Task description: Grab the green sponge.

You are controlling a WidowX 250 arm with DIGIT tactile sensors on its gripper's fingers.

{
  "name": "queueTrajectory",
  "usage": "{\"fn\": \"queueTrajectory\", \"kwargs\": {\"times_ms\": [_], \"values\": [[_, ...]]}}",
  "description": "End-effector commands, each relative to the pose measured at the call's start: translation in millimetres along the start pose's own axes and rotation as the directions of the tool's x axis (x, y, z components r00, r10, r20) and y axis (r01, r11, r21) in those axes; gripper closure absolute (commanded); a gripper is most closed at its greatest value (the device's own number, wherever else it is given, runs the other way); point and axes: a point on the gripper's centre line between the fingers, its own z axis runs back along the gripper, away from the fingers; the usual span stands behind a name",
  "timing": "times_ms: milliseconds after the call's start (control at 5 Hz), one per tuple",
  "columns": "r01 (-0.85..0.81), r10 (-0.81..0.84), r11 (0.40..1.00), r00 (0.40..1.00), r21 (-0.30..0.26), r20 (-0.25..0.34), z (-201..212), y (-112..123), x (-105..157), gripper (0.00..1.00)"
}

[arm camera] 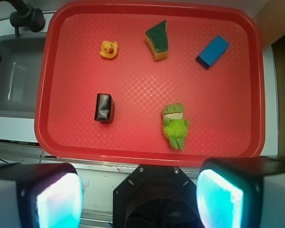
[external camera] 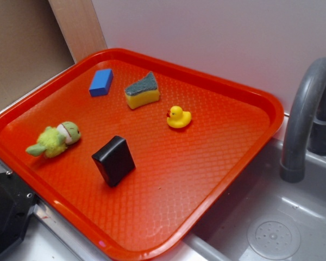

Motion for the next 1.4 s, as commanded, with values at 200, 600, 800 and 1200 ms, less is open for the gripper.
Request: {"fn": "queueTrajectory", "kwargs": {"times_ms": [200,600,800,1200], "values": [[-0.005,0.005,1.000,1.000,-0.001,0.020,-1.0,-6.4,12.1,0.00],[0.020,-0.021,1.000,0.998,0.005,0.066,-16.6,-25.6,58.7,0.00],[0.067,-0.071,0.997,0.990,0.039,0.119,-23.9,-21.5,82.8,0.00],[0.266,-0.283,0.958,0.942,0.110,0.183,-45.1,-6.4,123.4,0.00]]}}
